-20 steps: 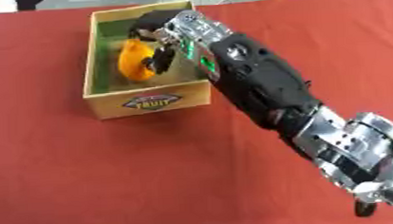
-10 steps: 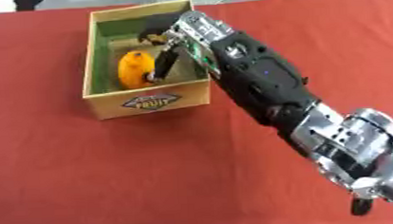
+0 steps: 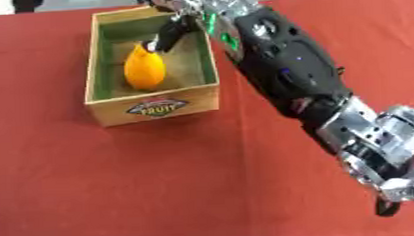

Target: Pick up objects on the table and place them in the box.

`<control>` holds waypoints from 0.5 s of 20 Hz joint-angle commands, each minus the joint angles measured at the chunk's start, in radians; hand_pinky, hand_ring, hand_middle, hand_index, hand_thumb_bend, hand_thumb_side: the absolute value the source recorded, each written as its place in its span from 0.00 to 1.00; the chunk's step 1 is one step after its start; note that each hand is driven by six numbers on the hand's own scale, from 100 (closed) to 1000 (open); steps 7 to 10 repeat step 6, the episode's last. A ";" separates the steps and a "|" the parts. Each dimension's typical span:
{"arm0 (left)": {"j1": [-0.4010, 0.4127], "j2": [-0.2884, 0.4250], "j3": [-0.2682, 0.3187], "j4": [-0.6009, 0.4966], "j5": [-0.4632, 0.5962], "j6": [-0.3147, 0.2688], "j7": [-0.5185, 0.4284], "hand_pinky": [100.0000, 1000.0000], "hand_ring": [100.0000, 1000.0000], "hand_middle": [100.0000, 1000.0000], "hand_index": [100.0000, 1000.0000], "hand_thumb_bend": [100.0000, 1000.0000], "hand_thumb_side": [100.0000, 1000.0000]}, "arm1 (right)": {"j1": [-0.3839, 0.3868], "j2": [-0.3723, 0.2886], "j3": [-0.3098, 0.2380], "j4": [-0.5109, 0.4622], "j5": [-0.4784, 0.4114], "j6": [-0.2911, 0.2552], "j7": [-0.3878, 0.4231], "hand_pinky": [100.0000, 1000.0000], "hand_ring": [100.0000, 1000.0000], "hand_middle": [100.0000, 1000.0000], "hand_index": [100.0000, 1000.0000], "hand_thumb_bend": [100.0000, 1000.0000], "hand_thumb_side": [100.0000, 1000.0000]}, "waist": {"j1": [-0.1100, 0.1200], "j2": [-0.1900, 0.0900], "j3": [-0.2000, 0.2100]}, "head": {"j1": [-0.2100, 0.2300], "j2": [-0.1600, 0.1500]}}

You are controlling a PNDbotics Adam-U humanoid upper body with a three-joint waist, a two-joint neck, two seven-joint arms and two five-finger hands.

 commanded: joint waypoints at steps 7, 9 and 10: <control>-0.003 0.021 0.010 -0.019 -0.008 0.001 0.003 0.51 0.52 0.59 0.73 0.01 0.84 | 0.037 -0.198 0.003 -0.373 -0.195 0.079 0.030 0.77 0.82 0.76 1.00 0.00 0.58 | 0.008 -0.028 -0.015 | 0.022 0.009; -0.003 0.021 0.010 -0.019 -0.008 0.001 0.003 0.51 0.52 0.59 0.73 0.01 0.84 | 0.037 -0.198 0.003 -0.373 -0.195 0.079 0.030 0.77 0.82 0.76 1.00 0.00 0.58 | 0.008 -0.028 -0.015 | 0.022 0.009; -0.003 0.021 0.010 -0.019 -0.008 0.001 0.003 0.51 0.52 0.59 0.73 0.01 0.84 | 0.037 -0.198 0.003 -0.373 -0.195 0.079 0.030 0.77 0.82 0.76 1.00 0.00 0.58 | 0.008 -0.028 -0.015 | 0.022 0.009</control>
